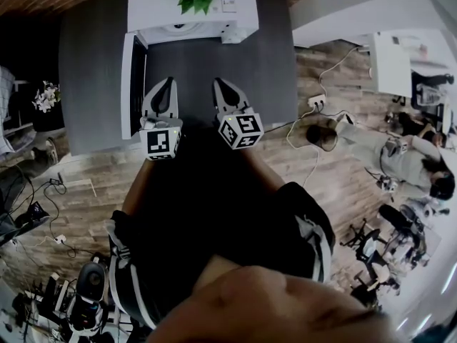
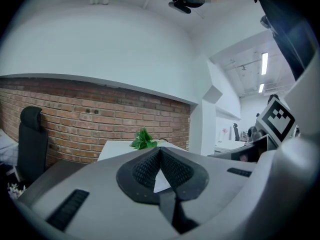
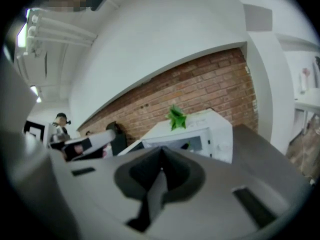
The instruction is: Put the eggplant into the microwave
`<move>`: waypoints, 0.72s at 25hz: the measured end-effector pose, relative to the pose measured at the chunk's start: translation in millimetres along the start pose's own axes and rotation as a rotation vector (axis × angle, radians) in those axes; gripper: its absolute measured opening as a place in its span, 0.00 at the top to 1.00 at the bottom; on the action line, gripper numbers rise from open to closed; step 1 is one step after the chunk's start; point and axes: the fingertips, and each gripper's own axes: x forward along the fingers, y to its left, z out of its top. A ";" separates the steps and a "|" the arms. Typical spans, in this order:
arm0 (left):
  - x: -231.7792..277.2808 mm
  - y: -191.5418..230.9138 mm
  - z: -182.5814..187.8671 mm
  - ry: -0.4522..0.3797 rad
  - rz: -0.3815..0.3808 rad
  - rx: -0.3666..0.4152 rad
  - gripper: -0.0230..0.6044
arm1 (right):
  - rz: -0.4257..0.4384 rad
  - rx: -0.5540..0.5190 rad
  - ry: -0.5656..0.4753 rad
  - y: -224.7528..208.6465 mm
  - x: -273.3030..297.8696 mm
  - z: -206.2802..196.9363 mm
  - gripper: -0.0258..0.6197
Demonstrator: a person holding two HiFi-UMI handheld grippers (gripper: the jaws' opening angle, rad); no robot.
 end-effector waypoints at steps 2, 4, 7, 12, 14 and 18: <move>1.9 -0.3 -0.2 0.001 -0.002 0.000 0.90 | -0.001 0.006 0.003 -2.0 2.3 -1.8 0.91; 3.1 0.4 -0.2 0.001 -0.002 0.003 0.90 | 0.001 0.009 0.002 -2.5 4.7 -2.2 0.91; 2.7 2.1 -1.4 0.008 0.004 0.001 0.90 | 0.005 0.012 -0.001 -2.1 6.9 -2.0 0.91; 4.2 5.3 -3.3 0.017 0.017 -0.016 0.90 | 0.015 0.012 -0.002 -1.8 10.7 -1.3 0.91; 4.1 5.5 -3.0 0.019 0.017 -0.015 0.90 | 0.018 0.012 -0.001 -0.6 11.1 -0.8 0.91; 6.2 4.9 -2.2 0.012 0.012 -0.008 0.90 | 0.026 0.015 -0.002 0.0 12.5 -0.4 0.91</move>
